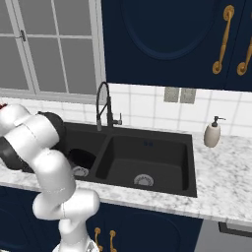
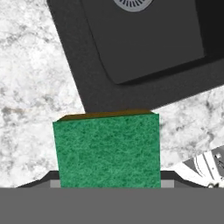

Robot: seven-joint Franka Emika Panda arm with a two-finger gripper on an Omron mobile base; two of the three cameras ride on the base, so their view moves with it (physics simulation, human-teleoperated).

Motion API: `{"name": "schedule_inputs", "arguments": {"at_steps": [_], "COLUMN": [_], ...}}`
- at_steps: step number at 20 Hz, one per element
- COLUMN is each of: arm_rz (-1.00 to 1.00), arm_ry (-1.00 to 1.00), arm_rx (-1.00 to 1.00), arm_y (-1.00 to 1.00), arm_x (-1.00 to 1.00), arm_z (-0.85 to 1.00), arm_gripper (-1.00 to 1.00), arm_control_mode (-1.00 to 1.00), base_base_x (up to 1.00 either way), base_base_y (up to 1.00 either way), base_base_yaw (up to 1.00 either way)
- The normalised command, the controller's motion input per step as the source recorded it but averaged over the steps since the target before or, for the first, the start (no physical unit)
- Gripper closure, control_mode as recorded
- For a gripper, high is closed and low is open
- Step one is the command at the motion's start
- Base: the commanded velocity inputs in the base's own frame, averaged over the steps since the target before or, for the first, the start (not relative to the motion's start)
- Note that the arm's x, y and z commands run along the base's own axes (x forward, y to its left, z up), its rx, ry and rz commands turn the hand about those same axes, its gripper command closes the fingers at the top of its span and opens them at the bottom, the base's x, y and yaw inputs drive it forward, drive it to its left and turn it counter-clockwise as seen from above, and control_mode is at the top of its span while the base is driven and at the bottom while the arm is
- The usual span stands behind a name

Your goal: Pick the pan and sponge and place them into the sink. Then turn on the water.

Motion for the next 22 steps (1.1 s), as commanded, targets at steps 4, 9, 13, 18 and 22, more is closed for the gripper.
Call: {"name": "schedule_inputs", "arguments": {"at_steps": [4, 9, 13, 18, 22], "arm_rz": [-0.01, -0.02, -0.01, -0.01, 0.00], "arm_ry": [0.00, 0.00, 0.00, 0.06, 0.11], "arm_rx": [0.00, 0.02, 0.03, 0.06, 0.04], "arm_y": [-0.93, -0.90, -0.85, -0.69, -0.22], "arm_x": [-0.24, 0.01, 0.17, 0.49, 0.81], "arm_z": [0.00, 0.00, 0.02, 0.12, 0.11], "arm_gripper": [1.00, 1.00, 1.00, 1.00, 1.00], "arm_control_mode": [-1.00, -1.00, -1.00, -1.00, -1.00], "base_base_x": [0.00, 0.00, 0.00, 0.00, 0.00], "base_base_y": [0.00, 0.00, 0.00, 0.00, 0.00], "base_base_yaw": [0.00, 0.00, 0.00, 0.00, 0.00]}}
